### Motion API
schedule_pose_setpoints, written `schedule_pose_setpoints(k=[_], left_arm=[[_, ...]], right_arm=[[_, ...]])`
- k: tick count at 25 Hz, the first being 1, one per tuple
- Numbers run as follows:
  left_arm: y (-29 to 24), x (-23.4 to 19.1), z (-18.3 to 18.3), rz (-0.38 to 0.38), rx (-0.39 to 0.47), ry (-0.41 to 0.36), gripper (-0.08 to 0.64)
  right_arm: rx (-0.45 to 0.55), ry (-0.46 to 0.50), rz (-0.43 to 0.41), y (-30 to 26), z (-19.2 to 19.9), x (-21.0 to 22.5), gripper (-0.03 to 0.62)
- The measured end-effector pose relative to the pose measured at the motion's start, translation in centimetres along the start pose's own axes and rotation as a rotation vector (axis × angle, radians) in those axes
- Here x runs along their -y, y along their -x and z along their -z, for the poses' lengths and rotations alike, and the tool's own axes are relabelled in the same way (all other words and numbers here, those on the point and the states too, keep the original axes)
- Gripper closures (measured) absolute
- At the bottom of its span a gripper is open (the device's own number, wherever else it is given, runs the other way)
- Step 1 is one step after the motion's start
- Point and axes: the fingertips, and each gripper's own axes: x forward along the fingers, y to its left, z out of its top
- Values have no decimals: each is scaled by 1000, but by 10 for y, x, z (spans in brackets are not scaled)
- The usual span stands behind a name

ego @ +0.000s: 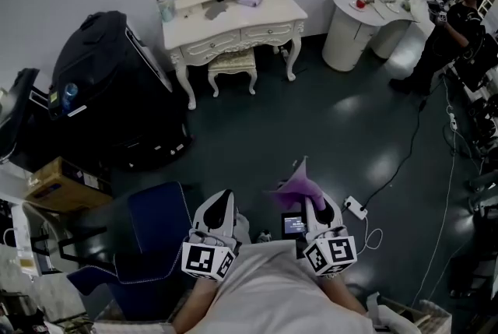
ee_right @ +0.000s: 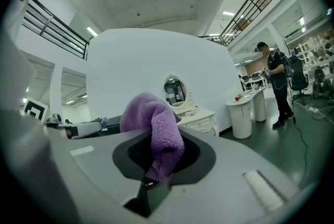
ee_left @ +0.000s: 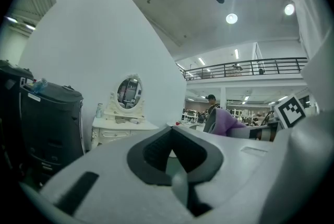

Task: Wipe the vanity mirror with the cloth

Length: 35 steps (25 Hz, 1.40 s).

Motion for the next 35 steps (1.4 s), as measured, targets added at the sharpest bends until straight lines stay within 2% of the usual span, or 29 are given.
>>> schedule_pose_setpoints(k=[8, 13, 19, 22, 29, 35], left_arm=[[-55, -53, -11, 4, 23, 9, 557], [-103, -111, -36, 4, 43, 13, 557], [-155, -178, -65, 36, 70, -4, 557], [-171, -205, -68, 46, 59, -11, 557], [-190, -243, -63, 53, 17, -7, 557], [-213, -273, -62, 24, -7, 10, 557]], right_arm=[[2, 18, -3, -85, -11, -2, 534], [4, 24, -21, -157, -29, -17, 534], [34, 28, 20, -239, -45, -28, 534], [54, 11, 45, -267, -46, -33, 534], [17, -14, 66, -317, -35, -41, 534], [-6, -13, 67, -356, -37, -33, 534]])
